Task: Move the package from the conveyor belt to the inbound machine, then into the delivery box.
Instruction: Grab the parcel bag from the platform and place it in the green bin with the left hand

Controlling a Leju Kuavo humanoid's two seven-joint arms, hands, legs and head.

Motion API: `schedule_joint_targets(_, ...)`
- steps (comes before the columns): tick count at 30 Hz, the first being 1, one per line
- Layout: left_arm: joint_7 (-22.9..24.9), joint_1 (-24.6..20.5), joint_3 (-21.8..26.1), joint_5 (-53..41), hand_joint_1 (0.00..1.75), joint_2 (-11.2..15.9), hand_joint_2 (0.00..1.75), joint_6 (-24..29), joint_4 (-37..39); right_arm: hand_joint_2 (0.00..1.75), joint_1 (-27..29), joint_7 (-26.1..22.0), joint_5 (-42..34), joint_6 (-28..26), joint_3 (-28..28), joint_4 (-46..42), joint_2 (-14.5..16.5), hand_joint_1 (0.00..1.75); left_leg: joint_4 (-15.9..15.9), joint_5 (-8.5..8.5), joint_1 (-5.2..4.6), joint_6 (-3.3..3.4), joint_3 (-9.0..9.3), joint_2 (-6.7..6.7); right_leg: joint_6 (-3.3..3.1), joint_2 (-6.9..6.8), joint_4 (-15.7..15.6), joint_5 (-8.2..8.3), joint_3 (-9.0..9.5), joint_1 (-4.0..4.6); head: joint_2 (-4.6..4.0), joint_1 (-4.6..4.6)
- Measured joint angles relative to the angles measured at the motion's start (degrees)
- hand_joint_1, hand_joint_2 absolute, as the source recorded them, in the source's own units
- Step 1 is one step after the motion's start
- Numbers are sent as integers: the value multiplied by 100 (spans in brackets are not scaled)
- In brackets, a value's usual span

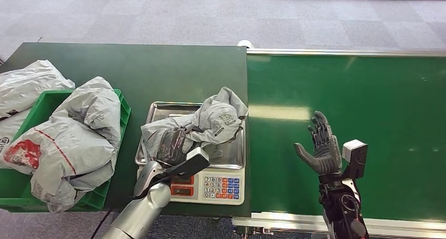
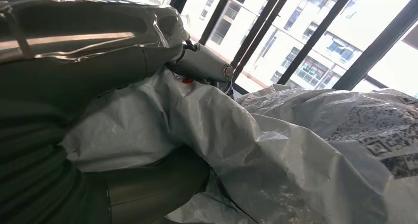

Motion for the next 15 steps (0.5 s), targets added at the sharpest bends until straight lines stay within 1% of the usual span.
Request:
schedule_joint_targets(6, -317, 55, -69, 304, 175, -5, 175, 305, -18, 175, 61, -1, -10, -8, -10, -36, -10, 0, 0, 0, 0, 0, -2, 1, 0, 0, 0, 0, -1, 0, 0, 1)
schedule_joint_targets(7, -398, 74, -73, 360, 175, -5, 175, 387, -41, 175, 62, -3, -10, -8, -10, -36, -11, 0, 0, 0, 0, 0, -2, 1, 0, 0, 0, 0, -1, 0, 0, 1)
schedule_joint_targets(9, -709, 128, -75, 493, 175, -4, 175, 705, -149, 175, 62, -11, -13, -8, -10, -36, -19, 0, 0, 0, 0, 0, -3, 1, 0, 0, 0, 0, -2, 0, 0, 0)
schedule_joint_targets(12, -1178, 218, -94, 519, 175, 13, 175, 1153, -410, 175, 51, -31, -22, -8, -10, -36, -31, 0, 0, 0, 0, 0, -6, 0, 0, 0, 0, 0, -2, 0, 0, 1)
schedule_joint_targets(15, -1475, 454, -58, 204, 175, 22, 175, 1318, -1038, 175, 38, -54, -49, -15, -10, -29, -40, 0, 0, 0, 0, 0, -9, 1, 0, 0, 0, 0, -6, 0, 0, 1)
